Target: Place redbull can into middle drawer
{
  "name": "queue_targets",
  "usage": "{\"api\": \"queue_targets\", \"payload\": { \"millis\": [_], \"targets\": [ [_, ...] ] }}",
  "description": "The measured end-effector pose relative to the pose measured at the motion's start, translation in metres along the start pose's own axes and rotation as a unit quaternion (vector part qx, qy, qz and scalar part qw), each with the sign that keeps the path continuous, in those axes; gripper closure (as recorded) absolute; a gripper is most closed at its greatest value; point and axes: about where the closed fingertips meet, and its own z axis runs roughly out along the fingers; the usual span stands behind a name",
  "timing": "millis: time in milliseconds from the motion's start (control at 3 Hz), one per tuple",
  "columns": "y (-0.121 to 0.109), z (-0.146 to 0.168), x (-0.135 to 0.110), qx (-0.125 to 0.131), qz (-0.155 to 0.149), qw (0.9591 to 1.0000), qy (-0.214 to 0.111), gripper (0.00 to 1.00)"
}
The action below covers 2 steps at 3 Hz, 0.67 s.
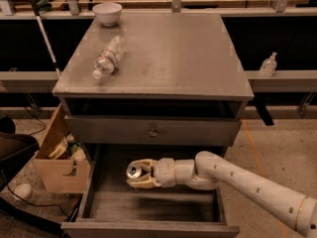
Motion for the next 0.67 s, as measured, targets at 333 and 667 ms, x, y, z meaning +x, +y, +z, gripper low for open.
{"api": "queue_targets", "payload": {
  "millis": [333,667],
  "targets": [
    [0.002,0.026,0.030,-0.035,0.000,0.9992,0.019,1.00],
    [0.008,0.045,0.065,-0.064,0.018,0.9969,0.042,1.00]
  ]
}}
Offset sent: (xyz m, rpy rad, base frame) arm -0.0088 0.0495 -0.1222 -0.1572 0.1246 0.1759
